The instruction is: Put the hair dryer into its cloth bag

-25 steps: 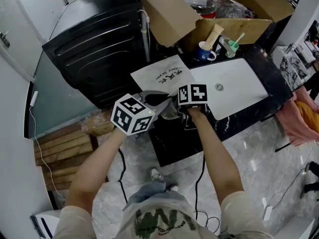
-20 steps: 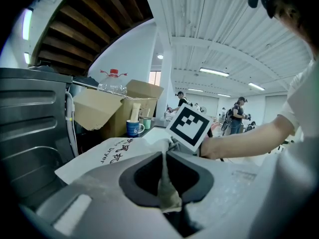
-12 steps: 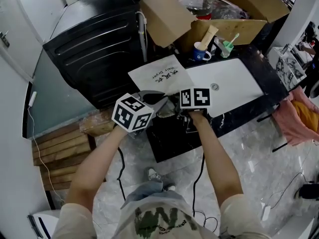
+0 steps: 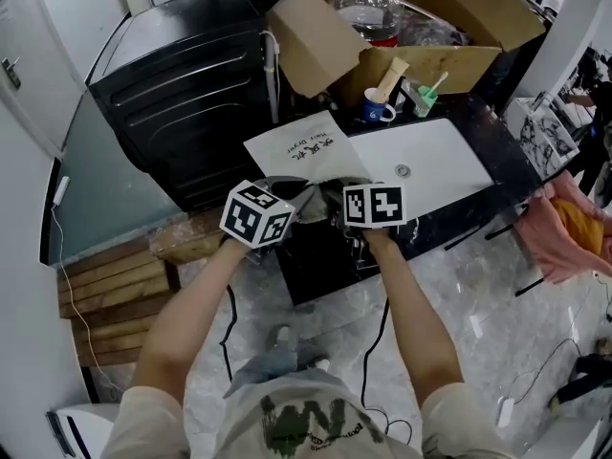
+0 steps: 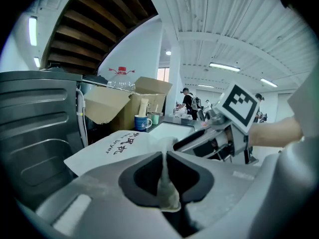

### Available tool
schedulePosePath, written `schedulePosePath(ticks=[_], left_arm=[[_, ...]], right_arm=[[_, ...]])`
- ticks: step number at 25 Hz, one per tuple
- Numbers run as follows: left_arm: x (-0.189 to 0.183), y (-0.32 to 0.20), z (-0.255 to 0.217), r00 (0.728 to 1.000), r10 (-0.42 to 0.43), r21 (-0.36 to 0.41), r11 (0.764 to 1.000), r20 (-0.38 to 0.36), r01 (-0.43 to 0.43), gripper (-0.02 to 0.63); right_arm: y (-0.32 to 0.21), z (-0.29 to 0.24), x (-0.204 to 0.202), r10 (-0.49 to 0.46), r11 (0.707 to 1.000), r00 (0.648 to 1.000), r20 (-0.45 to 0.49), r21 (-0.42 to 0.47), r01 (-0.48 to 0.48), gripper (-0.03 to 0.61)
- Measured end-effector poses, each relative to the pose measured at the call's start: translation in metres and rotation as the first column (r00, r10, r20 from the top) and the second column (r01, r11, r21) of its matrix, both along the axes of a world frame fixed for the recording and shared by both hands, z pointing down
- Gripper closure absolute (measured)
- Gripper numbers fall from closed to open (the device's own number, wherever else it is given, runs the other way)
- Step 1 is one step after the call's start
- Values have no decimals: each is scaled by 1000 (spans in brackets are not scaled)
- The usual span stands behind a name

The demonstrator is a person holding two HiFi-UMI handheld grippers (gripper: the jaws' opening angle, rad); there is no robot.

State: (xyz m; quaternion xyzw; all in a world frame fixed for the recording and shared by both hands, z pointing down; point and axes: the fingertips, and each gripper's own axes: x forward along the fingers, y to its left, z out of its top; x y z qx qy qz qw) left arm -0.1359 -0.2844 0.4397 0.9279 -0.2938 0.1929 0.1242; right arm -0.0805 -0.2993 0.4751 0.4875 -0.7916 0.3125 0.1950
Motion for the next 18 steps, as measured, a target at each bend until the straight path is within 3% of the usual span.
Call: schedulePosePath(ticks=[5, 8, 18], left_arm=[[-3, 3, 2, 999, -28, 3, 1000, 20, 28, 560], [-4, 5, -2, 999, -31, 15, 999, 21, 31, 514], [-21, 8, -34, 996, -91, 82, 992, -2, 91, 512]], right_arm=[[12, -16, 4, 5, 999, 1000, -18, 43, -5, 355], [17, -23, 5, 17, 998, 1000, -25, 66, -16, 368], [33, -51, 6, 73, 985, 996, -41, 162, -65, 434]])
